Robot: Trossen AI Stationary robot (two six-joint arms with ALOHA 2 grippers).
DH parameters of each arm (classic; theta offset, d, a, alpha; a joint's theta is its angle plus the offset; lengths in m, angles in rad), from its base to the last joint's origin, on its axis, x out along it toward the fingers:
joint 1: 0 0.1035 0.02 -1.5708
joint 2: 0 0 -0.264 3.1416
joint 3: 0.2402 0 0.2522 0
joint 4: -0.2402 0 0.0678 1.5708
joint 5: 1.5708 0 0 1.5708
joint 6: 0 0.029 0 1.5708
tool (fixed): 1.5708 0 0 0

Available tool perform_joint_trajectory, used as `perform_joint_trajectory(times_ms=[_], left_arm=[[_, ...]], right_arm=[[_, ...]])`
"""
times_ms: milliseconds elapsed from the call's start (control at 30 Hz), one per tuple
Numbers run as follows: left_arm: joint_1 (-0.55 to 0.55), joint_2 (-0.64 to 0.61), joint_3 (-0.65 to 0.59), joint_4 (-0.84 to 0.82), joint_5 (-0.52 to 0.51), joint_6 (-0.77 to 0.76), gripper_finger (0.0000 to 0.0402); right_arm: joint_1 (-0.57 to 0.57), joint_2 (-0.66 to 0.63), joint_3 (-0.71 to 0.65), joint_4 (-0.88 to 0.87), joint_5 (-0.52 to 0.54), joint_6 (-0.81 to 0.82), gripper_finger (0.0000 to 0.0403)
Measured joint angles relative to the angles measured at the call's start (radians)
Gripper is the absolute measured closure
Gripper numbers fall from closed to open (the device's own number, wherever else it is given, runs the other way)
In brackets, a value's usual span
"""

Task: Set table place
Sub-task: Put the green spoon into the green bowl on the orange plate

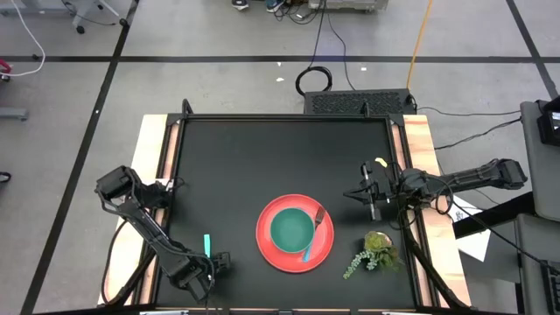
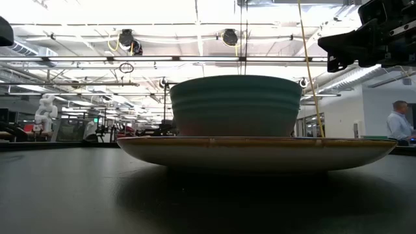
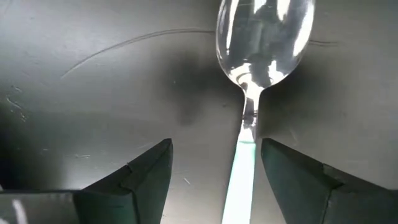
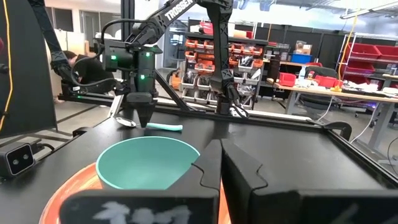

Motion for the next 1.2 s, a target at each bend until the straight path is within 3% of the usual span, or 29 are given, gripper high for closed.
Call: perform_joint_trajectory(times_ms=[1200], left_arm=[[0.0,0.001,-0.054,0.022,0.051,-0.004,0.0162]], right_arm=[[0.0,0.0,0.0,0.0,0.0,0.0,0.0403]])
